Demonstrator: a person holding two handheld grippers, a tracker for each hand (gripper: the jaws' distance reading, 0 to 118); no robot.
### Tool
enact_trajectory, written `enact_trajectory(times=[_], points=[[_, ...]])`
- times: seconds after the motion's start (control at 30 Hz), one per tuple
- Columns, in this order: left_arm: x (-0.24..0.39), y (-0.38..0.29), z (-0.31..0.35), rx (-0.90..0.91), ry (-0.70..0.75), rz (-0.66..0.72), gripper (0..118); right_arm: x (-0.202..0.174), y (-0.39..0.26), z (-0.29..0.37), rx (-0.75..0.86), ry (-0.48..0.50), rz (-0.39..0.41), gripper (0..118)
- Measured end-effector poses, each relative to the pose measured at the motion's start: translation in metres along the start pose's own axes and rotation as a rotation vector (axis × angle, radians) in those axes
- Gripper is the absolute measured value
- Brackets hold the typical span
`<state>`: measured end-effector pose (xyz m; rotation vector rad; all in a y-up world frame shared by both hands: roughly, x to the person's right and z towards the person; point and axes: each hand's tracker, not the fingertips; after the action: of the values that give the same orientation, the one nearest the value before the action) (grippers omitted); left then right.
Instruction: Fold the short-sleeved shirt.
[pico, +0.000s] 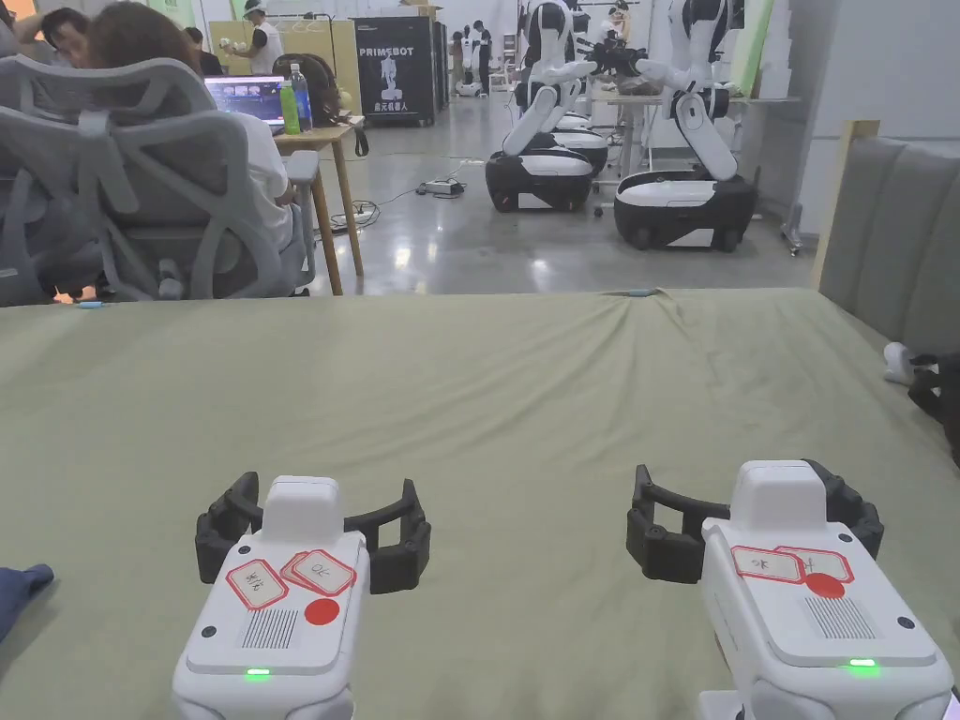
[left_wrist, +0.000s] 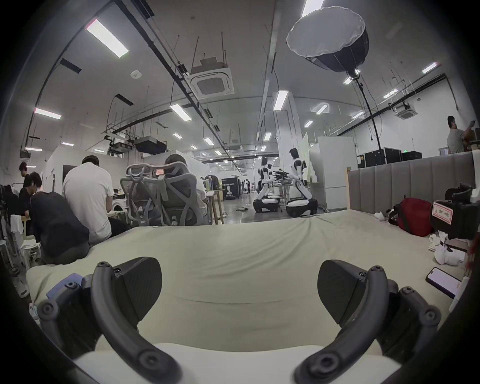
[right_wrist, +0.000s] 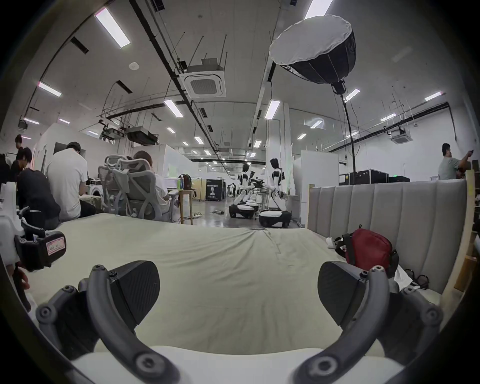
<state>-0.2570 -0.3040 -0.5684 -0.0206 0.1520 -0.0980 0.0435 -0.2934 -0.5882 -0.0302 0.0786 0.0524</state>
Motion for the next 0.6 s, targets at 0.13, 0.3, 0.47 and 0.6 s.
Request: enact_trajectory(times=[0.13,0.3,0.47,0.6], points=[[0.0014,0.0003,0.0003,0.001,-0.003,-0.003,118,-0.0029,-0.0007,-0.0016,-0.014,-0.015,0.046,118],[0.0030,0.0019,0.0003,-0.002,0.003,-0.004,118,-0.0046,-0.0005,-0.0015,-0.019,-0.005,0.054,118],[0.0038,0.0025,0.0011,0.008,-0.002,-0.001,118,-0.0052,-0.0004,-0.0011,-0.018,-0.001,0.062,118],[0.0035,0.0014,0.0046,0.009,0.011,-0.005,118,-0.0050,-0.0037,0.0014,-0.020,-0.013,0.048,118]])
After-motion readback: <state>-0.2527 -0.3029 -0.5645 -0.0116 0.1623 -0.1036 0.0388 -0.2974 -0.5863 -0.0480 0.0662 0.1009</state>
